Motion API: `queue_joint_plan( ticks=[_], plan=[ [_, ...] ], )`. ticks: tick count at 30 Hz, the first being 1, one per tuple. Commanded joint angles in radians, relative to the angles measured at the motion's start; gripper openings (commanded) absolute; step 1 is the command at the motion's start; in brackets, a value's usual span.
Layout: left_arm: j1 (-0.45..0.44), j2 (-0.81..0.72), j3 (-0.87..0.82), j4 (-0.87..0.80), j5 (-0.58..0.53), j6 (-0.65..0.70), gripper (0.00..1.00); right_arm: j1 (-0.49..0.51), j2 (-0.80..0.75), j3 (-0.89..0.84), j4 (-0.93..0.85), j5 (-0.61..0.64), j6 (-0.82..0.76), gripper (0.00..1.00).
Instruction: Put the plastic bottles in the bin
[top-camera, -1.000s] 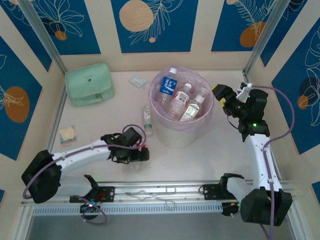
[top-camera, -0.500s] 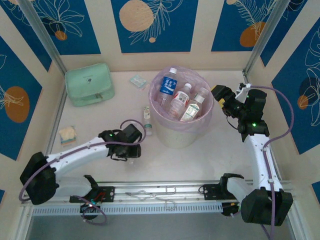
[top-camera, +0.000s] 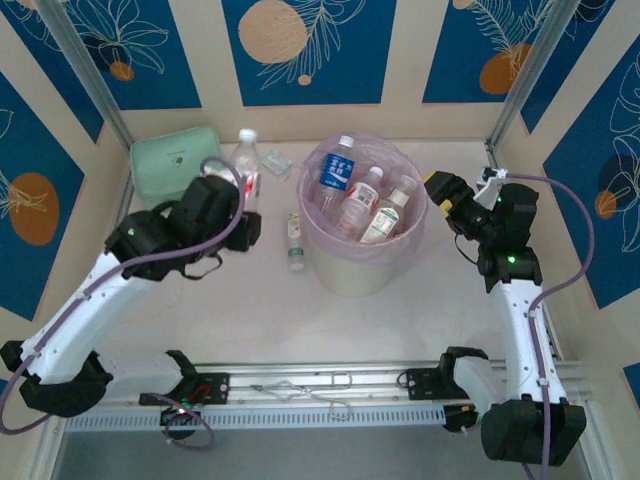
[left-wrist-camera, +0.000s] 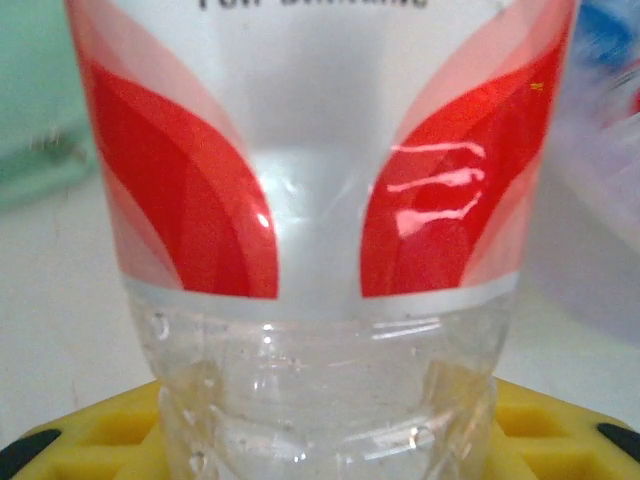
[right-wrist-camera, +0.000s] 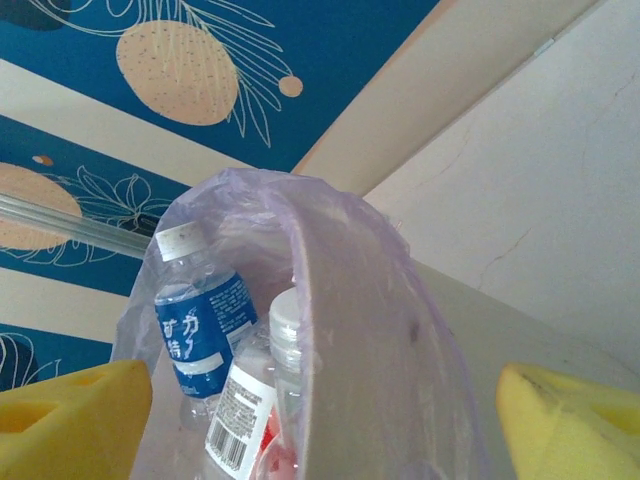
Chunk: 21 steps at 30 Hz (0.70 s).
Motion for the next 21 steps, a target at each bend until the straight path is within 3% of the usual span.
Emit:
queue_joint_plan(
  ticks=[1,5,11,16,21],
  plan=[
    [-0.014,0.120,0.203,0.014,0.049,0.191,0.24,0.010,-0.030,0.026,-0.027,0.023,0.002,0.89],
    [-0.044,0.337,0.517,-0.024,0.102,0.294,0.21,0.016,-0.044,0.032,-0.047,0.030,-0.004,0.89],
    [-0.087,0.631,0.836,-0.124,0.237,0.357,0.22,0.018,-0.054,0.047,-0.079,0.045,-0.025,0.89],
    [-0.086,0.722,0.863,-0.158,0.270,0.362,0.25,0.015,-0.052,0.045,-0.083,0.052,-0.031,0.89],
    [-0.087,0.723,0.813,-0.161,0.274,0.338,0.42,0.016,-0.034,0.044,-0.064,0.030,-0.029,0.89]
  ],
)
